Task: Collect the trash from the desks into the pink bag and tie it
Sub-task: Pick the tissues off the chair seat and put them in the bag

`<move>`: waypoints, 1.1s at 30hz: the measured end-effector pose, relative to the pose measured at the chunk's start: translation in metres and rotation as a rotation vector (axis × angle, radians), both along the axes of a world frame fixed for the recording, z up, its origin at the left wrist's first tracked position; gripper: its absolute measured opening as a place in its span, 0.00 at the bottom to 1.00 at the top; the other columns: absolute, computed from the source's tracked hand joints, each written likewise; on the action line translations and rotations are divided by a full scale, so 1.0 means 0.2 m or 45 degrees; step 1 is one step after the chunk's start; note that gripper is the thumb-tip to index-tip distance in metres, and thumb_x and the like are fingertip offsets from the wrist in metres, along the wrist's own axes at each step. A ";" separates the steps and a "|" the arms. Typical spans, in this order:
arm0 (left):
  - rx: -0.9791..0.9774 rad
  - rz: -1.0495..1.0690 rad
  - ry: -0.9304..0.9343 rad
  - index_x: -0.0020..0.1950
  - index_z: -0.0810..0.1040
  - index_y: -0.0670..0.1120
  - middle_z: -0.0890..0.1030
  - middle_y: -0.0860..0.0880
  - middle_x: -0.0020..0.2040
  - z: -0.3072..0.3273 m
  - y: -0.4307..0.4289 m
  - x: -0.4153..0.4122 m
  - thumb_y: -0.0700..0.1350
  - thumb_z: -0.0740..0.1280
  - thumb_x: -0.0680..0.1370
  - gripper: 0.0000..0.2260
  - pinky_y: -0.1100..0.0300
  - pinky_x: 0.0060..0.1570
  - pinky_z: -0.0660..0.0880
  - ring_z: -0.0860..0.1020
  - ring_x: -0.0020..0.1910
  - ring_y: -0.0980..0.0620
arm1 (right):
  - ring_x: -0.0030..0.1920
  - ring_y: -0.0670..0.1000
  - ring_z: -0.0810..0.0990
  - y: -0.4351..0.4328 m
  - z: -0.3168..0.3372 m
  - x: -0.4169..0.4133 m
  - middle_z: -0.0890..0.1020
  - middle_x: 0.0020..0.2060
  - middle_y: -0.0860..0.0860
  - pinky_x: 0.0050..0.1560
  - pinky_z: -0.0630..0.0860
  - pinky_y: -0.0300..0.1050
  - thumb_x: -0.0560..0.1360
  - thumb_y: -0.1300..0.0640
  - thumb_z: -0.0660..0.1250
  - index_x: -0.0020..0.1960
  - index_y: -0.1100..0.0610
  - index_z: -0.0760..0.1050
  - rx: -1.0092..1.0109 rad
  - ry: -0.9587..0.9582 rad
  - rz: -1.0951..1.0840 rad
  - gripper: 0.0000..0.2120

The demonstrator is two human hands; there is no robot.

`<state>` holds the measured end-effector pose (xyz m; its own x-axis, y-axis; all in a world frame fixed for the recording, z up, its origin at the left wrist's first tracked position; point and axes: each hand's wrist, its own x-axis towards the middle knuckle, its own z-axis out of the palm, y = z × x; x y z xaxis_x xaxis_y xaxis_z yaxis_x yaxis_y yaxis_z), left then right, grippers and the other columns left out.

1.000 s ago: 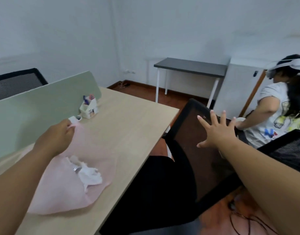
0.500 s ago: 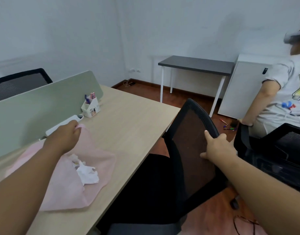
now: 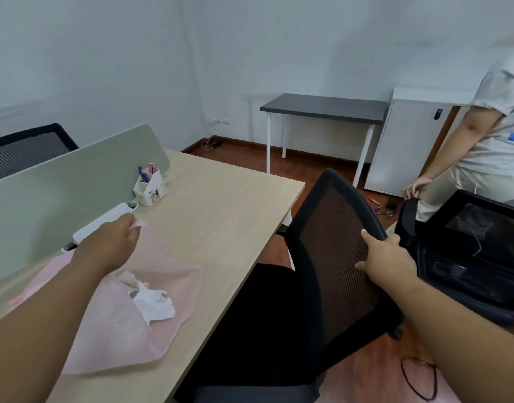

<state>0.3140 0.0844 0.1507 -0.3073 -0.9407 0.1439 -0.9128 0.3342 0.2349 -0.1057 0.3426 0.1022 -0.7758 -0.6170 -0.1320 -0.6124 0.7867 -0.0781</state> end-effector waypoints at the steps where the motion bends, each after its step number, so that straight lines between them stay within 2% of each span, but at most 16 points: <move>1: -0.001 -0.006 0.000 0.42 0.67 0.48 0.73 0.46 0.37 0.00 0.00 0.01 0.48 0.55 0.82 0.10 0.53 0.35 0.66 0.72 0.39 0.41 | 0.52 0.60 0.77 0.00 0.00 0.00 0.66 0.59 0.58 0.41 0.73 0.50 0.74 0.43 0.70 0.78 0.41 0.52 -0.008 -0.015 -0.020 0.39; 4: -0.003 -0.040 -0.010 0.44 0.69 0.47 0.76 0.45 0.39 -0.02 0.00 0.05 0.48 0.55 0.82 0.09 0.53 0.35 0.66 0.73 0.40 0.41 | 0.54 0.61 0.76 0.00 0.00 -0.01 0.66 0.59 0.58 0.41 0.71 0.50 0.74 0.44 0.70 0.78 0.40 0.52 -0.007 -0.045 -0.068 0.39; 12: 0.005 -0.056 -0.024 0.44 0.68 0.51 0.74 0.46 0.38 -0.01 -0.01 0.14 0.48 0.55 0.82 0.08 0.54 0.34 0.65 0.73 0.37 0.44 | 0.55 0.61 0.76 -0.10 0.02 -0.02 0.66 0.59 0.58 0.39 0.72 0.50 0.73 0.44 0.72 0.78 0.39 0.52 0.016 -0.034 -0.083 0.41; 21: -0.014 -0.073 -0.068 0.45 0.68 0.52 0.75 0.47 0.39 -0.02 -0.01 0.17 0.50 0.55 0.82 0.07 0.53 0.38 0.70 0.74 0.39 0.43 | 0.55 0.61 0.75 -0.27 0.00 0.01 0.66 0.59 0.58 0.40 0.71 0.52 0.73 0.46 0.72 0.77 0.39 0.53 -0.034 -0.048 -0.138 0.40; 23: -0.020 -0.070 -0.074 0.45 0.68 0.52 0.76 0.47 0.39 -0.02 -0.01 0.17 0.50 0.55 0.82 0.07 0.53 0.37 0.69 0.74 0.39 0.43 | 0.54 0.61 0.75 -0.30 -0.02 0.04 0.66 0.58 0.58 0.38 0.69 0.51 0.74 0.48 0.71 0.77 0.40 0.53 -0.069 -0.065 -0.173 0.39; 26: -0.023 -0.088 -0.085 0.46 0.69 0.50 0.76 0.45 0.40 -0.03 -0.01 0.15 0.50 0.55 0.82 0.08 0.52 0.39 0.71 0.74 0.40 0.42 | 0.42 0.57 0.75 -0.31 -0.02 0.15 0.65 0.59 0.58 0.32 0.68 0.47 0.75 0.47 0.69 0.78 0.43 0.54 -0.121 -0.084 -0.221 0.37; 27: -0.022 -0.095 -0.089 0.45 0.68 0.50 0.76 0.45 0.39 -0.03 -0.01 0.14 0.50 0.55 0.82 0.08 0.52 0.40 0.72 0.74 0.40 0.42 | 0.44 0.57 0.75 -0.32 -0.02 0.20 0.64 0.62 0.59 0.33 0.70 0.47 0.74 0.45 0.70 0.78 0.45 0.54 -0.112 -0.073 -0.201 0.39; 28: -0.022 -0.104 -0.091 0.44 0.68 0.50 0.76 0.46 0.38 -0.02 -0.02 0.13 0.50 0.55 0.82 0.09 0.52 0.39 0.71 0.74 0.39 0.42 | 0.51 0.60 0.76 -0.32 -0.02 0.25 0.61 0.67 0.61 0.38 0.74 0.48 0.73 0.43 0.70 0.79 0.46 0.53 -0.100 -0.053 -0.170 0.41; 29: -0.028 -0.115 -0.085 0.43 0.67 0.50 0.75 0.46 0.37 -0.02 -0.01 0.11 0.49 0.55 0.82 0.09 0.53 0.37 0.70 0.73 0.38 0.43 | 0.61 0.64 0.73 -0.32 -0.02 0.30 0.56 0.72 0.62 0.47 0.76 0.51 0.72 0.41 0.69 0.79 0.48 0.53 -0.090 -0.020 -0.128 0.41; 30: -0.039 -0.125 -0.073 0.42 0.67 0.49 0.74 0.47 0.36 -0.02 -0.01 0.09 0.49 0.55 0.82 0.10 0.54 0.35 0.67 0.72 0.36 0.44 | 0.70 0.68 0.64 -0.32 -0.02 0.35 0.51 0.76 0.63 0.59 0.74 0.55 0.73 0.39 0.68 0.78 0.50 0.55 -0.085 0.022 -0.071 0.41; 31: -0.052 -0.133 -0.059 0.42 0.67 0.48 0.74 0.46 0.36 -0.02 -0.01 0.08 0.49 0.55 0.82 0.10 0.55 0.33 0.65 0.72 0.36 0.44 | 0.75 0.68 0.54 -0.33 -0.02 0.39 0.48 0.78 0.62 0.69 0.66 0.59 0.73 0.38 0.66 0.77 0.51 0.58 -0.099 0.064 0.000 0.38; 33: -0.074 -0.141 -0.057 0.42 0.67 0.47 0.74 0.46 0.36 -0.02 -0.01 0.05 0.49 0.55 0.82 0.11 0.54 0.33 0.65 0.72 0.36 0.42 | 0.78 0.64 0.44 -0.35 0.00 0.46 0.51 0.79 0.59 0.76 0.48 0.62 0.75 0.37 0.61 0.72 0.51 0.69 -0.154 0.131 0.166 0.30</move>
